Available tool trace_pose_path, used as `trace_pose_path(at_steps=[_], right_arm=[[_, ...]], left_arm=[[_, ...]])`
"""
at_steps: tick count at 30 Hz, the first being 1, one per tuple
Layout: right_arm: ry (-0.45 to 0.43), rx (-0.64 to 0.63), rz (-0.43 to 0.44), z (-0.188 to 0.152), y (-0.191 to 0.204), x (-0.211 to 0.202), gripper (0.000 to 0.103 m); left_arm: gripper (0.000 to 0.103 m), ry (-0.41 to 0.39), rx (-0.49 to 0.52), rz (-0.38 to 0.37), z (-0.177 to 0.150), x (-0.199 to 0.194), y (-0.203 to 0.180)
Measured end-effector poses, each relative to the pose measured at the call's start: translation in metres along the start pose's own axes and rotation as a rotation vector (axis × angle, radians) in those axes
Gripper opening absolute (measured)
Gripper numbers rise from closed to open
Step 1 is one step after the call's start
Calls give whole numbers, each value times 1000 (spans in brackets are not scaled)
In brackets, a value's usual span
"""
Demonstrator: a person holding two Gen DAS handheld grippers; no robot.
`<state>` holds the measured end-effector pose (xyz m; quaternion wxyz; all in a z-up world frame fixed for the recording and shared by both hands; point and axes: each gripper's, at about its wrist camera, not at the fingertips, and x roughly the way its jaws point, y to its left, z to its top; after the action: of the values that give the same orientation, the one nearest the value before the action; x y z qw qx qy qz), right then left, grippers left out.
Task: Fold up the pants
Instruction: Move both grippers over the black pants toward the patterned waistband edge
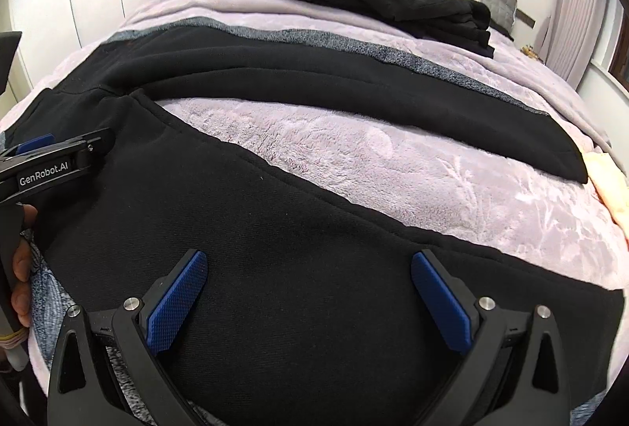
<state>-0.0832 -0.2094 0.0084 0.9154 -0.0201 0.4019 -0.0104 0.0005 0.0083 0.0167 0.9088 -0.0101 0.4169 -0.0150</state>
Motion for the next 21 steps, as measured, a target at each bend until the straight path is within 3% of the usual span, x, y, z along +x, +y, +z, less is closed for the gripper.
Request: trace_pose_path(at_steps=[3,5,10,15,21], right_arm=[[-130,-3,37,20,8,-40,103],[-177,9,82,37,13,-59,103],[-187,52,133,75,22,-66,103],[-202,84,164,91,34,-67,103],[-216,39,165,96,55,-66,103]], left_arm=[[103,-47,-40,-36,12,-27,13],[103,-86,-39,9,27,-49,23],[103,-84,-37,66,51,-61,47],[103,-66,-13,103,55,-59,53],[103,-155,6,108,52,-71,55]])
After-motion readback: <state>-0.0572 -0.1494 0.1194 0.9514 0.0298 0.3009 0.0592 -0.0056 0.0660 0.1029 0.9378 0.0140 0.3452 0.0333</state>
